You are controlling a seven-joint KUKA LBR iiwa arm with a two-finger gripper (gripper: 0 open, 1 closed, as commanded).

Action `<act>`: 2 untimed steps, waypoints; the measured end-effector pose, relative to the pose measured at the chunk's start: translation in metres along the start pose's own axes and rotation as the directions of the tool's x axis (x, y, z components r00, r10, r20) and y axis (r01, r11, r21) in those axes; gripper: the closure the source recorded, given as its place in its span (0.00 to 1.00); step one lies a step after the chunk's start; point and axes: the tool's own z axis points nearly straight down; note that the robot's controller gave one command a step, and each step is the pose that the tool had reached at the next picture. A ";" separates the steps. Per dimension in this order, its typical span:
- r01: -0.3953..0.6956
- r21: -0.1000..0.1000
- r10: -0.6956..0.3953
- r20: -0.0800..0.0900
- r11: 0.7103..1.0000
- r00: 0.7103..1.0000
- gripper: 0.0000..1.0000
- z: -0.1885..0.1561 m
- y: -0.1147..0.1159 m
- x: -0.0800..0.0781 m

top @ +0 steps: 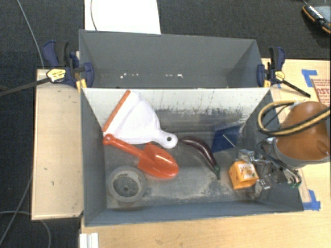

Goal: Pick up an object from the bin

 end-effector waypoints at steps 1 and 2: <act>-0.076 -0.005 0.076 -0.006 0.997 0.997 1.00 -0.003 0.010 -0.009; -0.074 -0.005 0.074 -0.006 0.997 0.997 1.00 -0.003 0.010 -0.009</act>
Offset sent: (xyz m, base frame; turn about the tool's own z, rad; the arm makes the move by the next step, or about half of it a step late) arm 0.0000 0.0000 0.0000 0.0000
